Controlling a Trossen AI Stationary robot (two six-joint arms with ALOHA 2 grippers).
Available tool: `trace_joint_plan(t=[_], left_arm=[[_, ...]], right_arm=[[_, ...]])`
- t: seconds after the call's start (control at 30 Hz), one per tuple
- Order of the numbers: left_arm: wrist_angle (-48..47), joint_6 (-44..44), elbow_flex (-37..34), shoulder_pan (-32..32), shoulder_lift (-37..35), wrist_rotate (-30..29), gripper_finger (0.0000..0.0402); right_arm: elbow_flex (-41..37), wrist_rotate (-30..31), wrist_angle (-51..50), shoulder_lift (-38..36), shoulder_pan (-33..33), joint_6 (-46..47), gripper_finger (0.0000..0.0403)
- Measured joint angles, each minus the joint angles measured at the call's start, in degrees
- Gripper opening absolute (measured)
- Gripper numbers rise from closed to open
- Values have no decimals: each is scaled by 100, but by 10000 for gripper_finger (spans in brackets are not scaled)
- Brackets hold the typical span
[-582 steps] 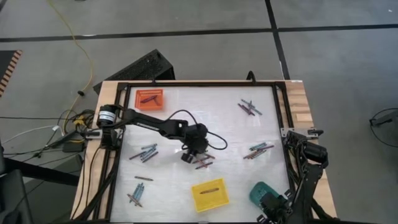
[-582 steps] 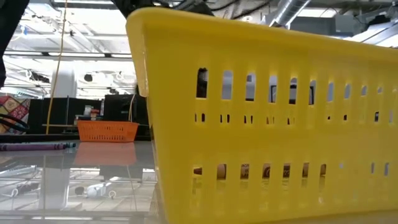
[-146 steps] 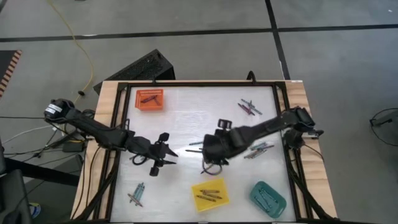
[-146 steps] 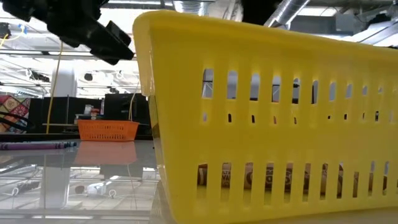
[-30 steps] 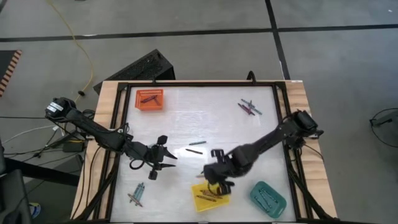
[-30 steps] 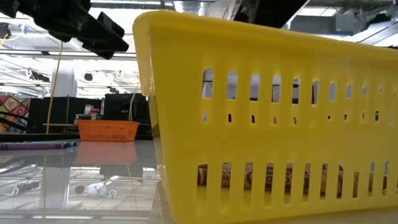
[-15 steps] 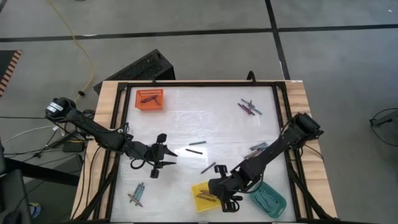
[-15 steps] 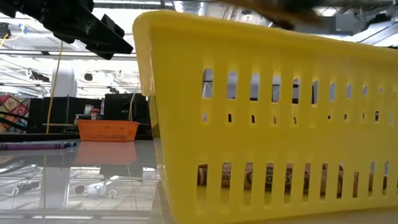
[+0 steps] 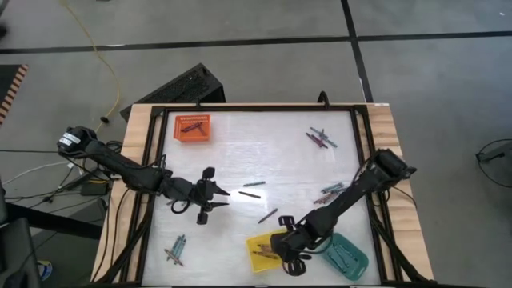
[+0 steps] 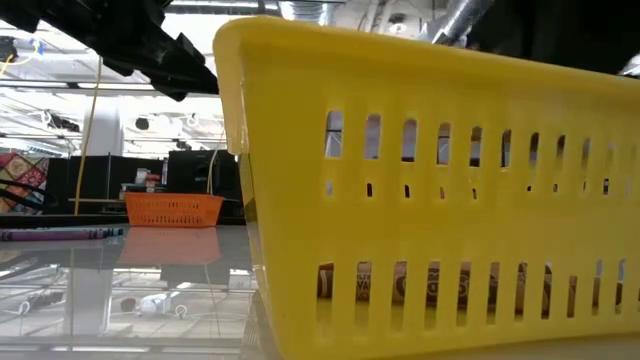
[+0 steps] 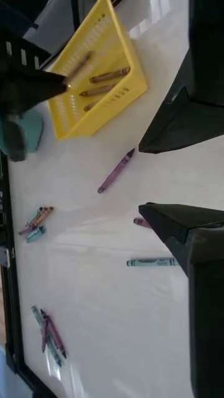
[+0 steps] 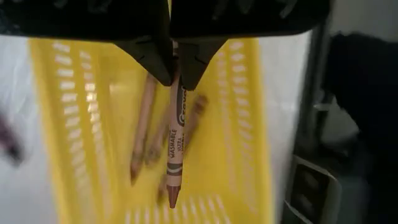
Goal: Sort crayons
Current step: Put the brown crayon into the yellow bin, then put the blue crayon into the green bin
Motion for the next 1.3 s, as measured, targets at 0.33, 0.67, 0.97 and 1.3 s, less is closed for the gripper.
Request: trace_joint_plan(t=[0.33,0.67,0.97,1.3], left_arm=[[11,1,0,64,0,4,133],[11,-36,0,186,0,17,133],[9,-33,0,432,0,118,133],[-26,146,53,1030,11,409,133]], right_arm=[[-4,-165,-175,124,-55,115,58],[-4,-131,-308,94,-48,115,94],[-4,426,-471,-406,17,107,135],[-4,2065,-1244,-1227,310,416,168]])
